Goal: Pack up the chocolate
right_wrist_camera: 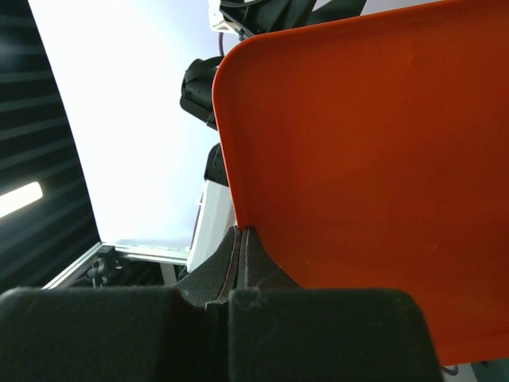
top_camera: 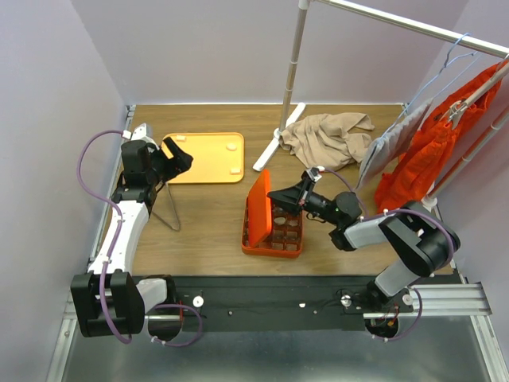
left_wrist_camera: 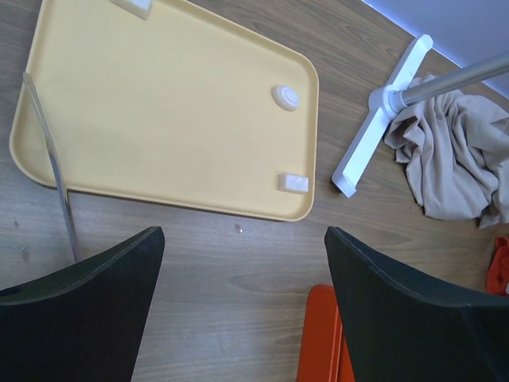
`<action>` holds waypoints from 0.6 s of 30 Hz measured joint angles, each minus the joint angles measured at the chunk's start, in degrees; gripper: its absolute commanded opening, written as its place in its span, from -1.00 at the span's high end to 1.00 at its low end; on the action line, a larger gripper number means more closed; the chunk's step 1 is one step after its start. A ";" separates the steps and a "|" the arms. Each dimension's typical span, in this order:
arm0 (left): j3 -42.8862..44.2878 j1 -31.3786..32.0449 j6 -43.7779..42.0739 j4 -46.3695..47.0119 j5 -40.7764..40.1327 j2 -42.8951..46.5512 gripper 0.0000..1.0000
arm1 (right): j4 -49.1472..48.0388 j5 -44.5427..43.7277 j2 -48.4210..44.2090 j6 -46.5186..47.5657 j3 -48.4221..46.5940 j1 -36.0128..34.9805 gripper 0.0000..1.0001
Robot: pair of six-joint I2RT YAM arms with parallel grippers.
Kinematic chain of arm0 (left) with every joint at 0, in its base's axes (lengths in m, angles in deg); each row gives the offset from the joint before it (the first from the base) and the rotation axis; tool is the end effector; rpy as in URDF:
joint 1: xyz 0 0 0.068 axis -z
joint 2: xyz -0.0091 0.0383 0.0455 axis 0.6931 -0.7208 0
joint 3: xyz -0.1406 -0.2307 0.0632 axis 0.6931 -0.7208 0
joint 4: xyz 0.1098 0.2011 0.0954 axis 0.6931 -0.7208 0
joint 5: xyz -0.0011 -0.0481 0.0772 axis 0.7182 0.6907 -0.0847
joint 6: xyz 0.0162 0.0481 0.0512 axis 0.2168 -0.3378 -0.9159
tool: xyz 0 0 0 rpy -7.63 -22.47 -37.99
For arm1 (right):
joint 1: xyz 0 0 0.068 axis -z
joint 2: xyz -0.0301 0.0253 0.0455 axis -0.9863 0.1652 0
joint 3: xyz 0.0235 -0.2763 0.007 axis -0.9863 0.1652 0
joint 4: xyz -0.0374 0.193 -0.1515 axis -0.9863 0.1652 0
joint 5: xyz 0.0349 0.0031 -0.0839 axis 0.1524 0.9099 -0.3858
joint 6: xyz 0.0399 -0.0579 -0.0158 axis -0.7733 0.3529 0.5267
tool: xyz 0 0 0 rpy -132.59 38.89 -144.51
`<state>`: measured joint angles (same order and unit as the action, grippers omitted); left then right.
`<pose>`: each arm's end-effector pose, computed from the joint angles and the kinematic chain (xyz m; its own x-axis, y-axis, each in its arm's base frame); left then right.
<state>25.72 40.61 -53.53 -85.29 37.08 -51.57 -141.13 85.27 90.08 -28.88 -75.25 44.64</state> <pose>0.2643 0.0007 0.2902 -0.4578 -0.5248 -0.7176 -0.0870 0.8298 -0.5513 0.2165 0.1932 0.2181 -0.9213 0.3725 0.1119 0.0247 -0.2310 0.9726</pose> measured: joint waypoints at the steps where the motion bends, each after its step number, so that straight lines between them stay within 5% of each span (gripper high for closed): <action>1: 0.00 0.00 0.00 0.00 0.09 -0.04 -0.84 | -0.31 0.00 0.00 -0.02 0.28 0.15 0.99; 6: 0.00 0.00 -0.02 0.00 0.81 -1.20 -0.83 | -1.77 -0.22 -0.28 -0.02 1.90 0.85 0.95; 9: 0.00 0.00 0.00 0.00 1.09 -1.86 -0.84 | -2.27 -0.33 -0.83 -0.02 3.19 1.49 0.71; 14: 0.00 0.02 -0.02 0.02 1.33 -2.23 -0.84 | -2.58 -0.24 -1.64 0.24 6.03 2.78 -0.40; 18: 0.00 0.02 -0.07 0.02 1.38 -2.80 -0.84 | 0.98 0.48 -1.88 1.57 9.90 4.04 -0.76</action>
<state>25.72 40.63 -53.60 -85.27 38.46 -54.37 -140.14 85.75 88.20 -27.31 -65.35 48.68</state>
